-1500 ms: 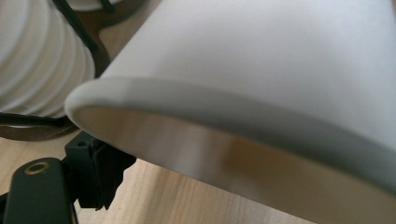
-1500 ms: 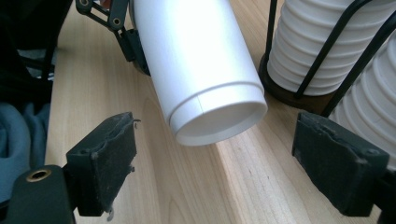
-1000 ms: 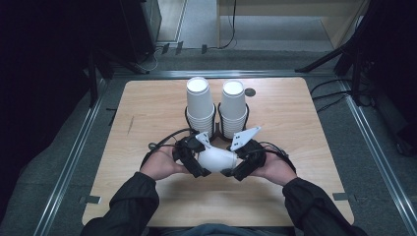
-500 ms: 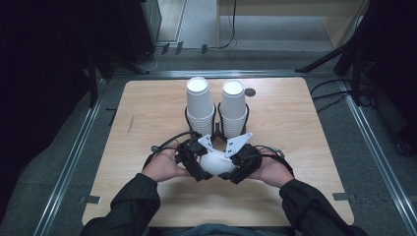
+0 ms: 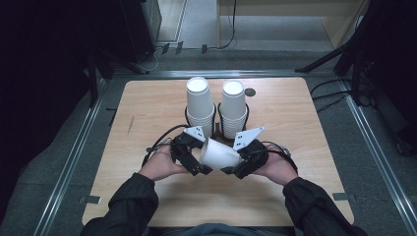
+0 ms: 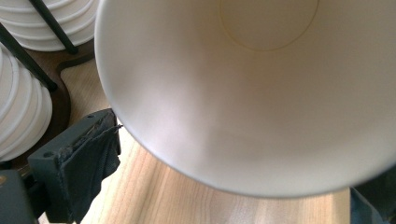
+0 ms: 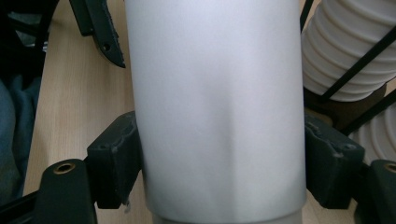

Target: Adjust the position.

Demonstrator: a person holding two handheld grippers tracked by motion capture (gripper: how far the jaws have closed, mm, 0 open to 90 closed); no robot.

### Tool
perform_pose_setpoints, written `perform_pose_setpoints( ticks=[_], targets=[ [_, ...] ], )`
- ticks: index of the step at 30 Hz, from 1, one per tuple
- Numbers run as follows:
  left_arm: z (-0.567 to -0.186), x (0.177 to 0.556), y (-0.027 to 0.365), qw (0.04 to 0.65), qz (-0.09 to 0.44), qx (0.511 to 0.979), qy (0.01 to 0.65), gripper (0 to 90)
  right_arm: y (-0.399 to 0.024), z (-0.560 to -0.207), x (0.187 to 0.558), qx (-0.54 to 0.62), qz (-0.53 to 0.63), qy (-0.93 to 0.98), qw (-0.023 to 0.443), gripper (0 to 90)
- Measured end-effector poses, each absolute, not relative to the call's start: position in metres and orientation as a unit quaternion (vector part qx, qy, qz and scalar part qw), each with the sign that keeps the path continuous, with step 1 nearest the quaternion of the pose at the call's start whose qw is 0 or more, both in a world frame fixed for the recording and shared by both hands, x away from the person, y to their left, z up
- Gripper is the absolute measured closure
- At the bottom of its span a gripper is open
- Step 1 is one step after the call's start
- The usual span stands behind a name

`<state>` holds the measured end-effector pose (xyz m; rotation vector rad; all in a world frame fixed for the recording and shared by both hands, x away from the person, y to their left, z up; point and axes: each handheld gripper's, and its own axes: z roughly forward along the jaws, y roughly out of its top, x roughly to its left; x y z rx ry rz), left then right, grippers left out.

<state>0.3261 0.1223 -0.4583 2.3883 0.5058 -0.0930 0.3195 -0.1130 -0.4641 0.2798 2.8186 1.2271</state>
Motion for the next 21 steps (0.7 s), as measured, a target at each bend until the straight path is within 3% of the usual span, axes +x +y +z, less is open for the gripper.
perform_pose_setpoints(
  ticks=[21],
  targets=[
    [-0.448,0.326,0.137,0.411,-0.023,0.882,0.228,0.0,-0.130,-0.454,0.323,0.111,0.449,0.886,0.040,22.9]
  ],
)
